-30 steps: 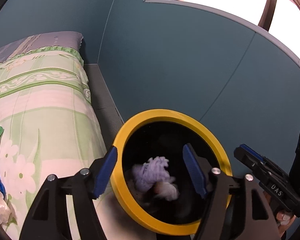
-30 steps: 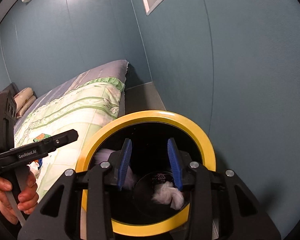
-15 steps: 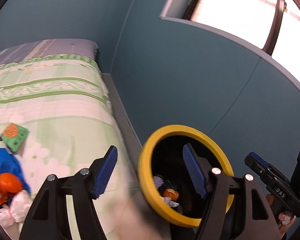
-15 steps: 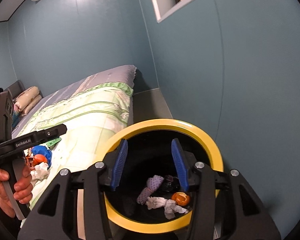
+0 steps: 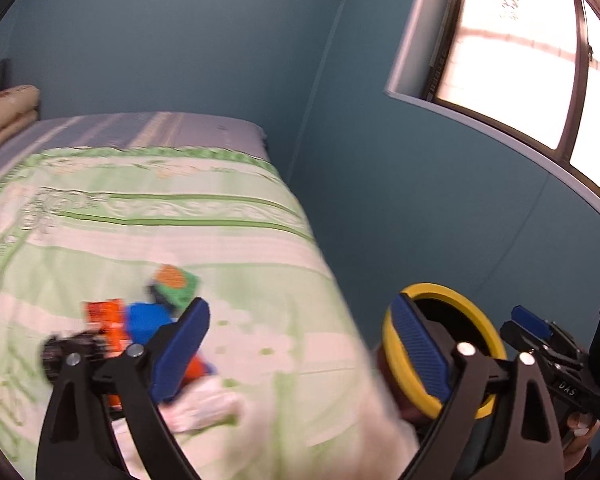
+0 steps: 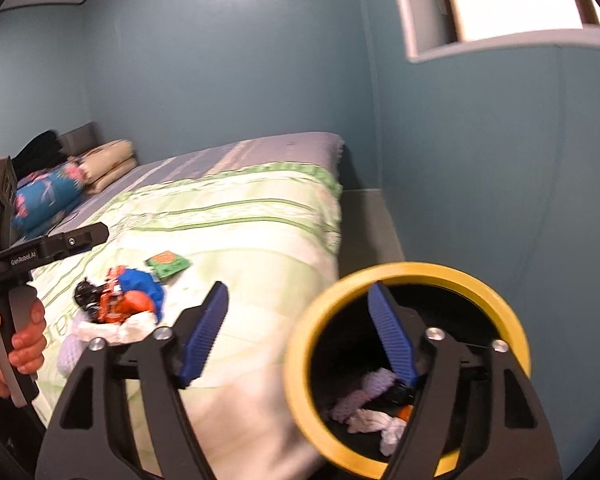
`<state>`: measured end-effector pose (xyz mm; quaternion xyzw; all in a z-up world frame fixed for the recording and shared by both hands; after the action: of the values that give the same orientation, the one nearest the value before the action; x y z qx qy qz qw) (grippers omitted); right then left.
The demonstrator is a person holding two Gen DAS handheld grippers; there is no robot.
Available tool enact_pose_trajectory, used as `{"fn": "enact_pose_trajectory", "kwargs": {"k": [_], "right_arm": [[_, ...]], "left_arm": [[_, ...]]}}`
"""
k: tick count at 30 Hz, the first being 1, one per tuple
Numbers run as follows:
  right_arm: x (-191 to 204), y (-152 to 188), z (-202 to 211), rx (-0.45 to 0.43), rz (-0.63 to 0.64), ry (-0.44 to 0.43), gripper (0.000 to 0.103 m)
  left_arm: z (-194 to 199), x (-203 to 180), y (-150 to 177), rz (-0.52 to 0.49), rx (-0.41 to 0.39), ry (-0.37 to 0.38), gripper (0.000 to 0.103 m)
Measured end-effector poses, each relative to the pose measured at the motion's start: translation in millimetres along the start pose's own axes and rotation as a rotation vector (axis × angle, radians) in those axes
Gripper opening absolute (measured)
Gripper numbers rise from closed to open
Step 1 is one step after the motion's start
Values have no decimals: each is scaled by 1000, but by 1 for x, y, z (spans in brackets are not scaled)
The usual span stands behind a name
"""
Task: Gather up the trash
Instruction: 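Move both tools back from the bin toward the remaining trash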
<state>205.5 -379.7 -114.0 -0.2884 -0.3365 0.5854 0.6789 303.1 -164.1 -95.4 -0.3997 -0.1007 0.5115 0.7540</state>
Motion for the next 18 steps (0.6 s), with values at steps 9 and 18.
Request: {"fn": "enact_pose_trajectory", "kwargs": {"k": [9,18], "right_arm": [[82,-6,-16,17,138,-124,86],[144,7,-39,64,266,-191,93]], "left_arm": [[59,68,25,46,-25,-111,95],[85,117,64,119,-12,-166,95]]}}
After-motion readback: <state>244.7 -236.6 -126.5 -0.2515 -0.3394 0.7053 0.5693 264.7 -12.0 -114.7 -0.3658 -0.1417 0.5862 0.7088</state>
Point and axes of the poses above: each gripper's, at about its wrist camera, not at the fingertips, and z roughly against the way its jaws point, x to its left, y to its underside, the point moved 10 cm from there along -z, roughly the way its jaws point, and after that the axes turned 10 degrees about x, right-handed, at the moved point
